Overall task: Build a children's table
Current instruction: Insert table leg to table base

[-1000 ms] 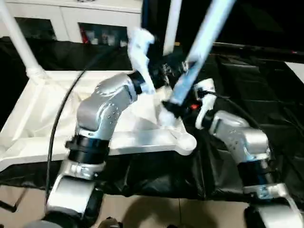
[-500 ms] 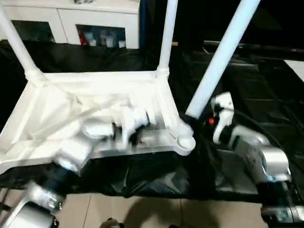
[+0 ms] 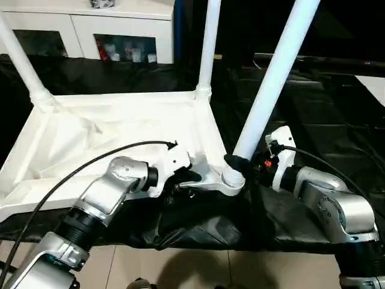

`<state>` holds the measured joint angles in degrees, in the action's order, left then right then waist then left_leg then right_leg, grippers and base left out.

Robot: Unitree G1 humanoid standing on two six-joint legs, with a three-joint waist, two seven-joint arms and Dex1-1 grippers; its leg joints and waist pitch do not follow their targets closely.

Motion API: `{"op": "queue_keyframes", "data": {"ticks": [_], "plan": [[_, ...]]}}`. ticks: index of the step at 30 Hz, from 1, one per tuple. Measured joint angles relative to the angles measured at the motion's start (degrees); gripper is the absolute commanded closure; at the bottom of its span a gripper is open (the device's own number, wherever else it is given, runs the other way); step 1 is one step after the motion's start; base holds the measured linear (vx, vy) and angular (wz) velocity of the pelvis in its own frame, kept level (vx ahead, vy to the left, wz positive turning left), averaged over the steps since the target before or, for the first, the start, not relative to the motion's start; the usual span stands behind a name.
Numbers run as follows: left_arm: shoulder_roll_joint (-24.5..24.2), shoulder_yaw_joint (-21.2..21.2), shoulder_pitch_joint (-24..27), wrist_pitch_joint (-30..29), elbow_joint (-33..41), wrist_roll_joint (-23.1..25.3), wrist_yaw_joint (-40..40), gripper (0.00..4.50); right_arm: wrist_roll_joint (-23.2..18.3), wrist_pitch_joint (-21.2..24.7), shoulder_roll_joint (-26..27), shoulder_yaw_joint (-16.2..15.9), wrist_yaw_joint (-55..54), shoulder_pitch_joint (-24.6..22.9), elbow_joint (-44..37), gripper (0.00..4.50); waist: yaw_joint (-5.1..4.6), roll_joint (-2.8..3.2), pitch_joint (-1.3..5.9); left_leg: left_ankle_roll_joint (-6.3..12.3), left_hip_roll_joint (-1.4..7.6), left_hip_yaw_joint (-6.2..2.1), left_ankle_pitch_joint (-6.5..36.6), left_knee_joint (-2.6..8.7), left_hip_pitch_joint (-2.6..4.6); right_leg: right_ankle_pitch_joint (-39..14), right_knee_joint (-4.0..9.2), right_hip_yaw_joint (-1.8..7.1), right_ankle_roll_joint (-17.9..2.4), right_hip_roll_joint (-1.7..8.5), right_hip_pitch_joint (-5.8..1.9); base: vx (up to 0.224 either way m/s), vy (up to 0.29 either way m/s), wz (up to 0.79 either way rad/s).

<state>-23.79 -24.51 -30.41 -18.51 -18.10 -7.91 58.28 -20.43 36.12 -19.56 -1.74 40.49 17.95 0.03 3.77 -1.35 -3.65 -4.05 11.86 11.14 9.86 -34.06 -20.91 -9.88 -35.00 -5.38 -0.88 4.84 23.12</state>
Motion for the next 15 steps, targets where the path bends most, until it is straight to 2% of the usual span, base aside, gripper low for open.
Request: {"op": "queue_keyframes", "data": {"ticks": [4,6,9,10,15], "plan": [[0.26,0.0,-0.77,0.57,-0.99,0.5,0.0,3.27,0.19,0.0,-0.1,-0.59,-0.09,0.0,0.0,2.61,-0.16,0.0,0.0,0.01,0.0,0.0,0.01,0.0,-0.03,0.03,0.01,0.0,-0.05,0.0,0.01,0.0,0.0,0.0],[0.48,0.0,-1.3,1.24,-1.79,0.97,0.08,3.55,0.46,-0.05,-0.1,-0.98,-0.12,0.01,0.0,2.61,-0.17,0.0,0.0,0.01,0.0,0.0,0.0,0.0,-0.02,0.02,0.01,0.0,-0.03,0.0,0.01,0.0,0.0,0.0],[0.37,-0.12,-1.59,2.08,-3.25,2.2,0.18,3.6,1.06,-0.52,0.0,-1.27,-0.13,0.13,0.27,2.61,-0.24,0.0,0.0,0.0,0.0,0.0,0.0,-0.01,-0.01,0.02,0.01,0.0,-0.03,0.0,0.01,0.0,0.0,0.0],[0.34,-0.19,-1.59,2.3,-3.61,2.67,0.23,3.83,1.24,-0.74,0.02,-1.4,-0.15,0.18,0.38,2.61,-0.24,0.0,0.0,0.0,0.0,0.0,0.0,-0.01,-0.02,0.02,0.01,0.0,-0.03,0.0,0.01,0.0,0.0,0.0],[0.28,-0.49,-1.63,2.76,-4.04,3.14,1.01,4.13,2.06,-1.96,0.27,-2.17,-0.22,0.29,1.41,2.61,-0.25,0.0,0.0,0.0,0.0,-0.01,0.0,-0.01,-0.01,0.02,0.01,0.0,-0.03,0.0,0.01,0.0,0.0,0.0]]}}
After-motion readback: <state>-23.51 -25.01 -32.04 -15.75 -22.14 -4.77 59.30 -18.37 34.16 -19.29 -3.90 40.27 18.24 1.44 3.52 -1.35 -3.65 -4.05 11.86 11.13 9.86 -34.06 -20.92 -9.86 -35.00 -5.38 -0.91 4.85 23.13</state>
